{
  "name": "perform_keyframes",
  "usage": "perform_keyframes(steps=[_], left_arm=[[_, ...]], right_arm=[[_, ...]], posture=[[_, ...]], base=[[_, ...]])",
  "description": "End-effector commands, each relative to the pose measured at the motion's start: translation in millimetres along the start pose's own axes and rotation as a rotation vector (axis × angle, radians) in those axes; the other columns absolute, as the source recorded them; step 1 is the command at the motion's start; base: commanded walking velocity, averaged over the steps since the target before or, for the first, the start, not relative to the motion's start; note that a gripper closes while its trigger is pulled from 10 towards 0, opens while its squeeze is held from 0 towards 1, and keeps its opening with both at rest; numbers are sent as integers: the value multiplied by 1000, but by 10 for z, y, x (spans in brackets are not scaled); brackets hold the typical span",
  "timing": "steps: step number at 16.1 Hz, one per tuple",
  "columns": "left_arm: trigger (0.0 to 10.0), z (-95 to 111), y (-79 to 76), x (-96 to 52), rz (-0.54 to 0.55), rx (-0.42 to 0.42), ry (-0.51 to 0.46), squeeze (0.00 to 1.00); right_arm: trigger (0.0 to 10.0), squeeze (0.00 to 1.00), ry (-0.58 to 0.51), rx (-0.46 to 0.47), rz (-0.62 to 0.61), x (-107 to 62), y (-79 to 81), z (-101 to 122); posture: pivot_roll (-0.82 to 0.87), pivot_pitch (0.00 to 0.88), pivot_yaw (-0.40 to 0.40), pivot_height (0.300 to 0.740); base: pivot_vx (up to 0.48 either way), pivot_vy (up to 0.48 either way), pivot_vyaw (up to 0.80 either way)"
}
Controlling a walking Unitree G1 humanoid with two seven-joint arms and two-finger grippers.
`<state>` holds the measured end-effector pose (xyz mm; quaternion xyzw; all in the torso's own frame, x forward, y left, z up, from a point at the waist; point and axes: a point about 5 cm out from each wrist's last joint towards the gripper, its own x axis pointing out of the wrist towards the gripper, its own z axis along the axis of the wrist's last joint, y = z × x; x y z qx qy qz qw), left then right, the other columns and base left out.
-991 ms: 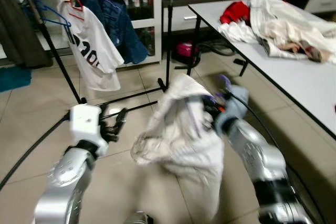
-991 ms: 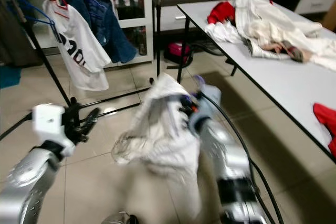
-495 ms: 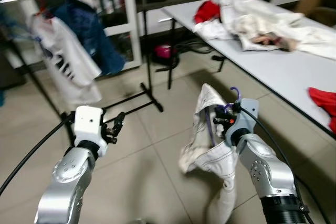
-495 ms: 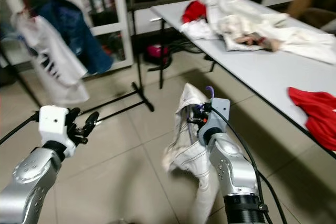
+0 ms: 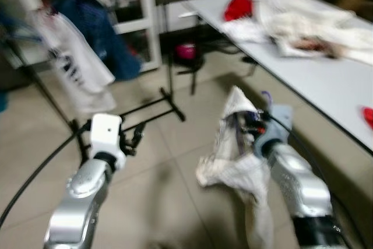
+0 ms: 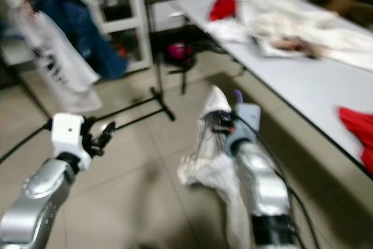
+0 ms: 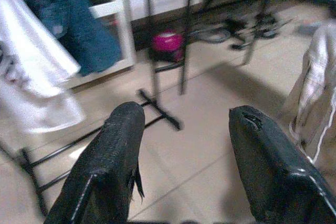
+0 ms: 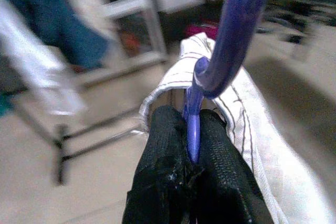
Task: Hang hanger
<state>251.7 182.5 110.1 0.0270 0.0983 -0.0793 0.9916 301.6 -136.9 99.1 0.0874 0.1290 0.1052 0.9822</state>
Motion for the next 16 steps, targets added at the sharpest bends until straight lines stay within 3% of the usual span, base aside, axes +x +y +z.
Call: perform_keyframes(steps=[1,4,7,10,16], left_arm=[[10000,46,-70,39,-24,5,-11,0],[10000,64,-82,69,-29,13,-15,0],[10000,115,-90,94,-46,30,-35,0],[10000,149,-129,103,-83,42,-40,0],[10000,156,-75,95,-33,14,-55,0]], right_arm=[[10000,0,-98,-16,30,1,13,198],[10000,0,-129,8,-22,21,-59,239],[10000,0,-146,-50,-37,49,-66,280],[10000,0,-176,-36,-45,40,-104,377],[10000,0,-155,-12,-54,-57,-131,249]], posture=[[-107,0,67,740],[-107,0,69,740],[-126,0,103,740],[-142,0,110,740],[-125,0,80,740]], base=[[364,0,0],[370,0,0],[372,0,0],[372,0,0],[372,0,0]])
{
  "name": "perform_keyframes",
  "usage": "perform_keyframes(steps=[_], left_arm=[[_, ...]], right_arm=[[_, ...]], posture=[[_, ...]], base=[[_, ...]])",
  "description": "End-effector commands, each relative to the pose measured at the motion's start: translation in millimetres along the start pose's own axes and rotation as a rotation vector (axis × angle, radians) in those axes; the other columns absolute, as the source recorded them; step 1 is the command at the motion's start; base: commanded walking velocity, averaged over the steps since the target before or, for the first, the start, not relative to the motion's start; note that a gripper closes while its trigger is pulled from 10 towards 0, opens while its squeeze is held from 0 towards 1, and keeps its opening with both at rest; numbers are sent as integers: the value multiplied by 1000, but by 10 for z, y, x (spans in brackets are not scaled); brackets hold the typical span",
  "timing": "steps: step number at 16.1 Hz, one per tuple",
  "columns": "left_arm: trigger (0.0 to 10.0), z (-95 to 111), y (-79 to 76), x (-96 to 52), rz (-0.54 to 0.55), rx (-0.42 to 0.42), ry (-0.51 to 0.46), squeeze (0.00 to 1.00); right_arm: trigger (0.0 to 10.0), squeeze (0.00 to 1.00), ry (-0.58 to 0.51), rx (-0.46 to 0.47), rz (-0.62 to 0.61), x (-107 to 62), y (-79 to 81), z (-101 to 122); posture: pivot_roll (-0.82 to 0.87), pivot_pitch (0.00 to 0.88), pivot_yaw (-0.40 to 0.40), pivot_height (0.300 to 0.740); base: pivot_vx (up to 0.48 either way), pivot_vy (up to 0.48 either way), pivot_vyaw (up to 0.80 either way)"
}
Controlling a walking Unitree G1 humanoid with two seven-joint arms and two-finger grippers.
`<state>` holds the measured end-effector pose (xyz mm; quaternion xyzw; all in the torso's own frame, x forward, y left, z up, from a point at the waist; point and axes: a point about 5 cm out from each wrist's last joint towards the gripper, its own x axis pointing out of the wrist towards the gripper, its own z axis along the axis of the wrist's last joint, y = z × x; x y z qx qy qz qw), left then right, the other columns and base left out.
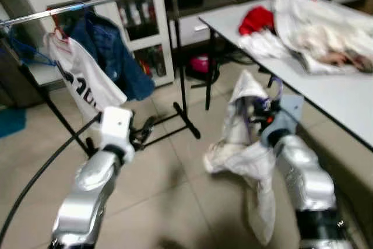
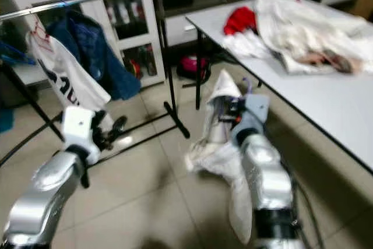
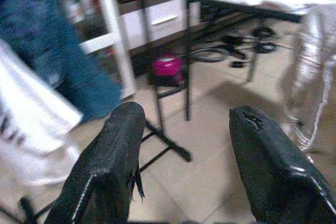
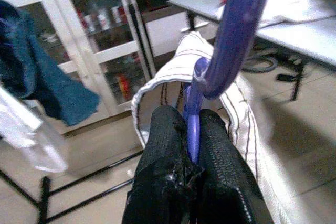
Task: Hang hanger
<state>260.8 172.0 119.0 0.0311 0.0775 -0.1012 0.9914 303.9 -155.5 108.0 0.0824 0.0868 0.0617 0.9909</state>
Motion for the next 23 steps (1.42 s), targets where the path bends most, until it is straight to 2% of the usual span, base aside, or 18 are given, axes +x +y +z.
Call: perform_keyframes(steps=[1,3,5,7,9,10,14,18,23], left_arm=[[10000,53,19,0,15,-13,-20,0],[10000,34,66,-24,42,-28,-19,0],[10000,-11,67,-49,49,-24,-16,0],[10000,-44,7,-114,54,10,0,0],[10000,-84,-3,-234,77,-23,8,0],[10000,-96,9,-238,79,-19,10,0],[10000,5,-50,-168,41,-10,-12,0],[10000,19,-59,-96,9,-8,-4,0],[10000,30,-69,-74,-14,-8,-6,0]], right_arm=[[10000,0,-61,8,22,-16,38,120],[10000,0,-68,-7,51,-27,117,155],[10000,0,-61,-62,87,-2,180,165],[10000,0,-54,-64,107,30,171,167],[10000,0,-25,-57,114,63,174,119],[10000,0,-16,-44,100,56,162,111],[10000,0,-12,-36,98,51,132,124],[10000,0,-26,-4,16,-36,17,116],[10000,0,-27,1,5,-80,17,98]], posture=[[-126,0,68,740],[-136,0,60,740],[-117,0,26,740],[-66,0,-14,740],[-60,0,-37,740],[-72,0,-42,740],[-88,7,-24,740],[-105,7,20,740],[-120,4,38,740]], base=[[375,0,0],[373,0,0],[371,0,0],[369,0,0],[371,0,0],[375,0,0],[372,0,0],[374,0,0],[373,0,0]])
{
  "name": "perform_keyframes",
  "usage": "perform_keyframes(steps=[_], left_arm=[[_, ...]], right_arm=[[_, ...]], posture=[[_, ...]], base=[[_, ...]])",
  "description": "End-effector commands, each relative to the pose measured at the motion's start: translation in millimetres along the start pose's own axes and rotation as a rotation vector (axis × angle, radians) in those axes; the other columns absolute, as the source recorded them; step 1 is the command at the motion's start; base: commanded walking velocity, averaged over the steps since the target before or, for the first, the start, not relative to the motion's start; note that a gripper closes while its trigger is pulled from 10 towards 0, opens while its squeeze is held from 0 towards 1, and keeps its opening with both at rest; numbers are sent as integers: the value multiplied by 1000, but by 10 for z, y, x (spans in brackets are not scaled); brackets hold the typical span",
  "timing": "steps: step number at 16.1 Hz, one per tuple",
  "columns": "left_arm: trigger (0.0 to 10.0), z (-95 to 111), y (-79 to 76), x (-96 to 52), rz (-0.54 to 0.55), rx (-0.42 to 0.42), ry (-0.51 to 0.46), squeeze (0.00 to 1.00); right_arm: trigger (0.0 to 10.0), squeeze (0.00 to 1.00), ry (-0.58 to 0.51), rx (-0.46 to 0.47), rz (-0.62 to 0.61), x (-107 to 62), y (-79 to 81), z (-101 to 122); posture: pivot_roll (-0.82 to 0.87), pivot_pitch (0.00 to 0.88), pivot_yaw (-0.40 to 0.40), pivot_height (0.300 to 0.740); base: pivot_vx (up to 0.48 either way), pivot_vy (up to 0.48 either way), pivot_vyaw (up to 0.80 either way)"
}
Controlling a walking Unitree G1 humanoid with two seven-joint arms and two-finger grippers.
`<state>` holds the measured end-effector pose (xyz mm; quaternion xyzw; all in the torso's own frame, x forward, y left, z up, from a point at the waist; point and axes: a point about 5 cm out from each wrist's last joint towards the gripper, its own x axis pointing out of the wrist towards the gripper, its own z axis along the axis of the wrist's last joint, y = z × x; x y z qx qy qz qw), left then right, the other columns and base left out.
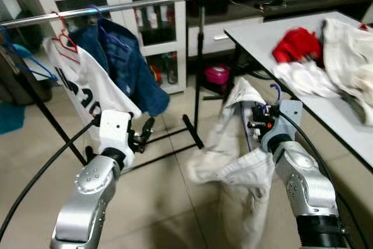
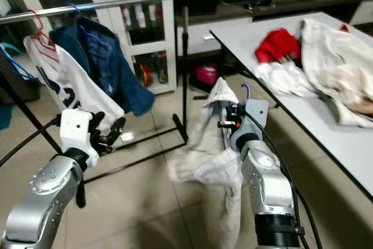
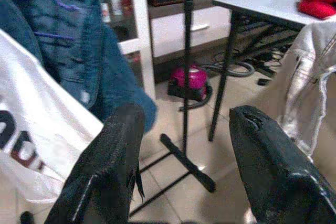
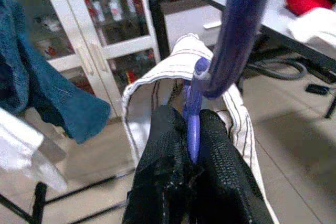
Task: Hang hanger
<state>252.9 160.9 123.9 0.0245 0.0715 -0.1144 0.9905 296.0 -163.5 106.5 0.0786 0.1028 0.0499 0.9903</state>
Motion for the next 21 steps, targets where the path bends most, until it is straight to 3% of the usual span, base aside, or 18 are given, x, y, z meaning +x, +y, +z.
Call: perform_keyframes(steps=[1,21], left_arm=[[10000,-21,50,-14,12,-1,10,0],[10000,-5,44,-28,25,-1,4,0]], right_arm=[[10000,0,-59,6,30,-6,81,121],[10000,0,-59,-1,36,75,84,168]], posture=[[-118,1,34,740],[-103,0,19,740]], base=[[371,0,0],[381,0,0]])
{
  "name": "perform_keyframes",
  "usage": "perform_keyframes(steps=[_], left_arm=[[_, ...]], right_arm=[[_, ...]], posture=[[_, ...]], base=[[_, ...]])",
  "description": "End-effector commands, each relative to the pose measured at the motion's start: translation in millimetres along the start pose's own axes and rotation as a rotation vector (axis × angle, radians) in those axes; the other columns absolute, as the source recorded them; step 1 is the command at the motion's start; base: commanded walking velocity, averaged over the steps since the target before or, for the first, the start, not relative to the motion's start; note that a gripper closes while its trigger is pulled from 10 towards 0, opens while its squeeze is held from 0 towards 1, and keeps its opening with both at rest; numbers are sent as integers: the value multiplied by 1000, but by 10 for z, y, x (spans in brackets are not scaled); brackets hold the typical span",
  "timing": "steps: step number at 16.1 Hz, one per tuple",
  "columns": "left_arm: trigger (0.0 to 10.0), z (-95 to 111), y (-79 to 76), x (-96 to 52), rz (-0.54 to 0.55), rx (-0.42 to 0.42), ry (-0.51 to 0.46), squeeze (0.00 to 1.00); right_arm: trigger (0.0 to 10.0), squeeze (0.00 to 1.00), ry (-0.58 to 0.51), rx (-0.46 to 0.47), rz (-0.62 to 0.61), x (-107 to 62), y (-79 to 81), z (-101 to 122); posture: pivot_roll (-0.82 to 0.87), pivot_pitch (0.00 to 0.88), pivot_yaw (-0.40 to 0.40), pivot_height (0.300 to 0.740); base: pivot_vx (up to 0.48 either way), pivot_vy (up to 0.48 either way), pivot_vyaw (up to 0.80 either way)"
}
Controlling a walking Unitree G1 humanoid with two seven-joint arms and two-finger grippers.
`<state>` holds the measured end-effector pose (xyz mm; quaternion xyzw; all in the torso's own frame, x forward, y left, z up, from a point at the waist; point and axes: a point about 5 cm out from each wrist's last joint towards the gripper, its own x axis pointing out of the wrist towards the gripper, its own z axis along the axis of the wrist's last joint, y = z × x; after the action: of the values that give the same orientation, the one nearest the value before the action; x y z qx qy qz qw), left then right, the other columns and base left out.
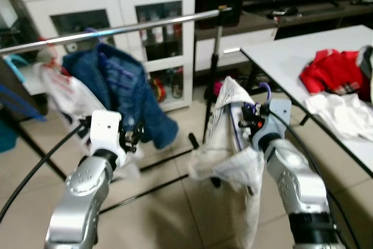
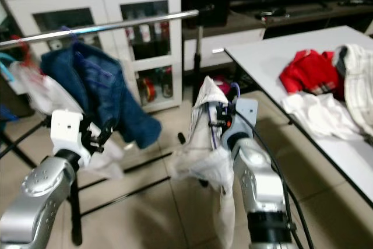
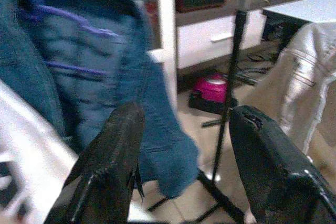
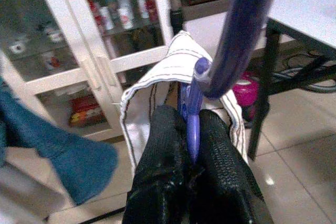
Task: Hang hanger
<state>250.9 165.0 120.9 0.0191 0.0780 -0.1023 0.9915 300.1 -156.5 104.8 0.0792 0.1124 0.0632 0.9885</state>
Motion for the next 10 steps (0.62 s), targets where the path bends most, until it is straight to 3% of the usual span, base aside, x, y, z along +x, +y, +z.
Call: perform_keyframes(steps=[1,10], left_arm=[[10000,33,12,-4,2,14,-9,0],[10000,41,-6,5,-8,23,-13,0]], right_arm=[[10000,0,-82,-4,16,30,31,193],[10000,0,-83,-59,41,41,54,224]], posture=[[-103,0,19,740],[-108,0,24,740]], base=[[382,0,0],[382,0,0]])
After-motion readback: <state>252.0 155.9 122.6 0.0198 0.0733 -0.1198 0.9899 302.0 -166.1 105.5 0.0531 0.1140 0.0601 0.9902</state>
